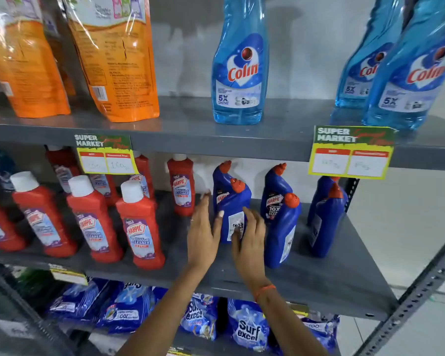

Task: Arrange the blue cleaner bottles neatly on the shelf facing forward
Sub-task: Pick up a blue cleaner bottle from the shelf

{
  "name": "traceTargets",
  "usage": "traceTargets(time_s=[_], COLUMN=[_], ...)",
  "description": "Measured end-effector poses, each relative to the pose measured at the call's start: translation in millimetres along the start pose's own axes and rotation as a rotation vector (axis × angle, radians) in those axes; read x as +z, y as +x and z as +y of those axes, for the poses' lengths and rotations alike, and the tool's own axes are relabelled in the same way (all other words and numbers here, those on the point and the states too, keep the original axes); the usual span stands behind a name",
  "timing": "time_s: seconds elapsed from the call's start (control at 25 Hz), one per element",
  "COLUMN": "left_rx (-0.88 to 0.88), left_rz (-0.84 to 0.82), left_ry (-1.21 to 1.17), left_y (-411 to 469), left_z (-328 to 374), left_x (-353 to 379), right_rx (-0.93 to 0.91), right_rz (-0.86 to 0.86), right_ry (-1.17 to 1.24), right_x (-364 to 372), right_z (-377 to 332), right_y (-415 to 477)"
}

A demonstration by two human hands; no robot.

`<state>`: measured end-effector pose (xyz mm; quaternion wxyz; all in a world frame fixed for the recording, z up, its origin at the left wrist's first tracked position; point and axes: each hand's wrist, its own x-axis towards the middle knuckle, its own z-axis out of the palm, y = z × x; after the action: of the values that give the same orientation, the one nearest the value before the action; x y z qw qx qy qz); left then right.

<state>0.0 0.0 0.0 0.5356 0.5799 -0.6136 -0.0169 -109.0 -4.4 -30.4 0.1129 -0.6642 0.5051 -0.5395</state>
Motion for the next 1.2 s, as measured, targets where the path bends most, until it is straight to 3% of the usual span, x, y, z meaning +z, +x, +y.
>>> traceTargets(time_s=[0.16,0.32,0.64,0.88,1.2], left_rx=[-0.269,-0.382,-0.483,-0.569,-0.519], left_rz=[-0.361,-0.524,-0.451,-0.457,-0.462], left_ry=[-0.236,-0.415,-0.578,-0.722,-0.668], left_y=[31,58,67,79,66], left_z=[-38,-58,-63,-52,-25], left_x=[22,41,40,21,32], right_rx=[0.394,0.512,0.502,0.705,0.633], right_rz=[-0.227,-0.262,-0.275,-0.342,-0.131], right_ry=[-0.075,-0.071,0.096,0.636,0.552], right_x=[34,47,50,40,53], right_z=[32,47,58,58,43], right_y=[6,14,18,31,24])
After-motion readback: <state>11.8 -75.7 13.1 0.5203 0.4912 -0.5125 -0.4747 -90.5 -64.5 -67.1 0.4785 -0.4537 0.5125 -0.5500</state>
